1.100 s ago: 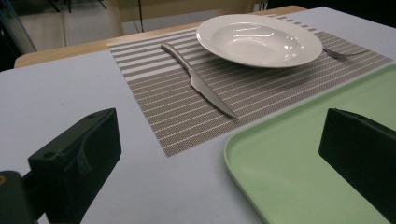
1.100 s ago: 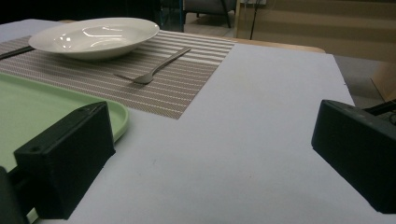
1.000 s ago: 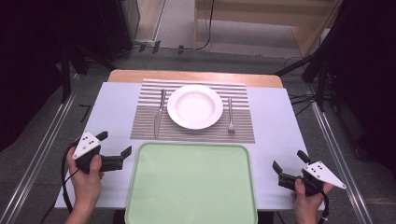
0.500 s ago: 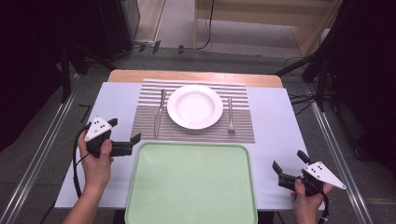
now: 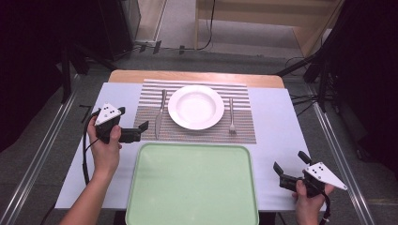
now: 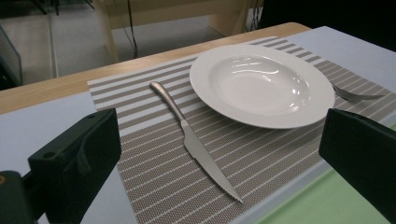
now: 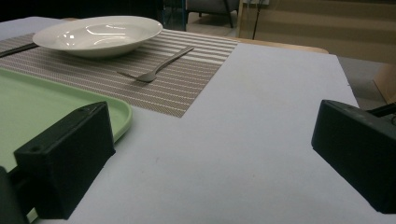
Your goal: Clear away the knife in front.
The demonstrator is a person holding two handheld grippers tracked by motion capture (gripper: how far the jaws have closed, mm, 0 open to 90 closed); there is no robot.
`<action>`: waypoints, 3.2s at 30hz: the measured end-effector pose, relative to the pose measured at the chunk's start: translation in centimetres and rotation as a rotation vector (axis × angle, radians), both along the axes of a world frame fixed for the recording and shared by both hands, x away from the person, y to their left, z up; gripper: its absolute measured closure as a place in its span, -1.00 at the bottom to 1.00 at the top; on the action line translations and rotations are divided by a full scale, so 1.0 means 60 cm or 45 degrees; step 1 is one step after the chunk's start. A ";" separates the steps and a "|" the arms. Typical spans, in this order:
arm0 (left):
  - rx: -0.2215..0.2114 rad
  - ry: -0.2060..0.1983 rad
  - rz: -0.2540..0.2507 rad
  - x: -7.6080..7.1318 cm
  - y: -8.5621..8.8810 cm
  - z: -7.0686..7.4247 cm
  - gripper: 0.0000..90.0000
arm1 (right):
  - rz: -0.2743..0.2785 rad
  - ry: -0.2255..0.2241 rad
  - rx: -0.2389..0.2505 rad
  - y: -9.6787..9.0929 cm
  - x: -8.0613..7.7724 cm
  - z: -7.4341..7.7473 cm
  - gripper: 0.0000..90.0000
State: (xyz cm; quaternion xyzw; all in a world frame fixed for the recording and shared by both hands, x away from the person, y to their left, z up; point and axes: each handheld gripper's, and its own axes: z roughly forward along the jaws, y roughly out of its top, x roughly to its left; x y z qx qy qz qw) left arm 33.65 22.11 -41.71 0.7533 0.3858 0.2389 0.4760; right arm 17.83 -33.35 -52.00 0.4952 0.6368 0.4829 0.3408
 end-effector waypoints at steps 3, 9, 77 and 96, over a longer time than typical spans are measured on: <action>0.000 0.002 0.000 0.011 -0.006 0.002 -1.00 | 0.004 -0.009 -0.011 -0.001 0.001 0.000 -1.00; 0.016 0.010 0.003 0.031 -0.017 0.003 -1.00 | 0.004 0.002 -0.001 0.000 0.000 0.000 -1.00; 0.163 0.608 0.142 0.270 -0.102 -0.048 -0.58 | 0.020 0.009 -0.025 0.003 0.004 -0.002 -1.00; 0.344 0.760 0.158 0.285 -0.127 -0.076 0.38 | 0.017 0.014 -0.019 0.005 0.006 -0.002 -1.00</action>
